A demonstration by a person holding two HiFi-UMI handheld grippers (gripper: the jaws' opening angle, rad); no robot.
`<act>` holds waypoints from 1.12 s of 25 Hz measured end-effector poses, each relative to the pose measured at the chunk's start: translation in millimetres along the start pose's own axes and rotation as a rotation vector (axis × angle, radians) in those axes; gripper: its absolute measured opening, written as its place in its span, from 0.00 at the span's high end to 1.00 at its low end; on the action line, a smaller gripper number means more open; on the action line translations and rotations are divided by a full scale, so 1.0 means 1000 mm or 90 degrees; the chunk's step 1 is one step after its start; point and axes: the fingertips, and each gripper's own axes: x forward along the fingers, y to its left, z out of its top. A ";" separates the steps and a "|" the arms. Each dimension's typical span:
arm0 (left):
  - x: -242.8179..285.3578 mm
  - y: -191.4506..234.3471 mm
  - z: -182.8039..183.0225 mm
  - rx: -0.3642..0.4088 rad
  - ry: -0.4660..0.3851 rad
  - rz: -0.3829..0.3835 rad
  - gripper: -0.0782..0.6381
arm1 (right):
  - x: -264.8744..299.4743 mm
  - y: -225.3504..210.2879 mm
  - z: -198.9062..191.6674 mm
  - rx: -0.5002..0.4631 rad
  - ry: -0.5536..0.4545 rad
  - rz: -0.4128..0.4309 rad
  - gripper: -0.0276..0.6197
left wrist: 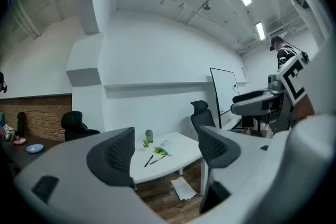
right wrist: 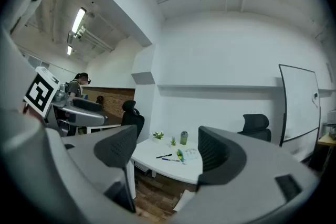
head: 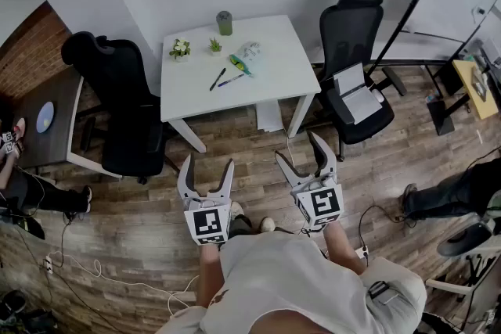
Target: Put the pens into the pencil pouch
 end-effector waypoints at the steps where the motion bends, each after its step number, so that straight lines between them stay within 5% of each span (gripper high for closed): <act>1: 0.000 -0.003 0.000 0.000 0.000 0.000 0.37 | -0.002 0.000 -0.003 0.004 -0.001 0.005 0.41; 14: 0.029 -0.004 -0.005 -0.004 0.003 -0.003 0.37 | 0.021 -0.012 -0.017 0.029 -0.002 0.018 0.36; 28: 0.107 0.046 -0.020 -0.009 0.005 -0.022 0.37 | 0.108 -0.021 -0.028 0.022 0.021 0.008 0.38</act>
